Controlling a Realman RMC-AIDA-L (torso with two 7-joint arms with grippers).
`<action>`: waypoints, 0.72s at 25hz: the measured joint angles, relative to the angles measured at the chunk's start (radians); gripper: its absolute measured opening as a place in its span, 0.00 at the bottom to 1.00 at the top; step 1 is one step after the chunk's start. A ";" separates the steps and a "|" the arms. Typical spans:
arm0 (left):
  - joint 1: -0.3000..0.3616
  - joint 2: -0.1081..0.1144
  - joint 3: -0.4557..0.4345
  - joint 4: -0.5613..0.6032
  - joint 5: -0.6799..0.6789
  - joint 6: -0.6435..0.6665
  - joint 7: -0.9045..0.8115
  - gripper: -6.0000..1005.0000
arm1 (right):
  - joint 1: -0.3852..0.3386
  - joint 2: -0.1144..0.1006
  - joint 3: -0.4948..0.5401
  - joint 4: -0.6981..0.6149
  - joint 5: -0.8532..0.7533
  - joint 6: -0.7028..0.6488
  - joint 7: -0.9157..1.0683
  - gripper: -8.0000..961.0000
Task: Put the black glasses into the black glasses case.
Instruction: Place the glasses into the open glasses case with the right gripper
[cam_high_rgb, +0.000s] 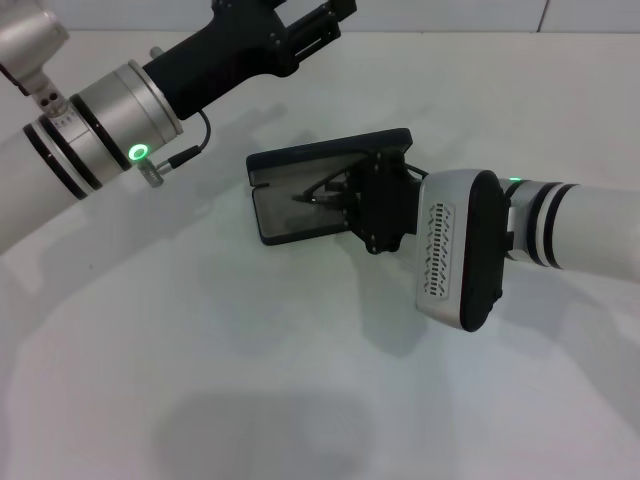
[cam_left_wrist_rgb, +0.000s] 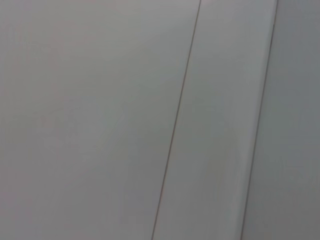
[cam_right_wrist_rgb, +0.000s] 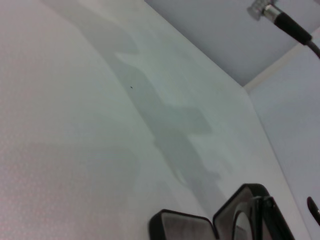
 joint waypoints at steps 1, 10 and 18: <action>0.000 0.000 0.000 0.000 0.000 0.000 0.000 0.66 | 0.000 0.000 0.000 0.000 0.002 0.003 -0.001 0.16; -0.002 -0.002 0.002 -0.012 0.007 0.001 0.000 0.66 | 0.001 0.000 -0.018 0.001 0.010 0.018 -0.007 0.17; 0.002 -0.001 0.005 -0.021 0.009 0.006 0.000 0.66 | -0.011 0.000 -0.028 -0.022 0.020 0.008 -0.002 0.17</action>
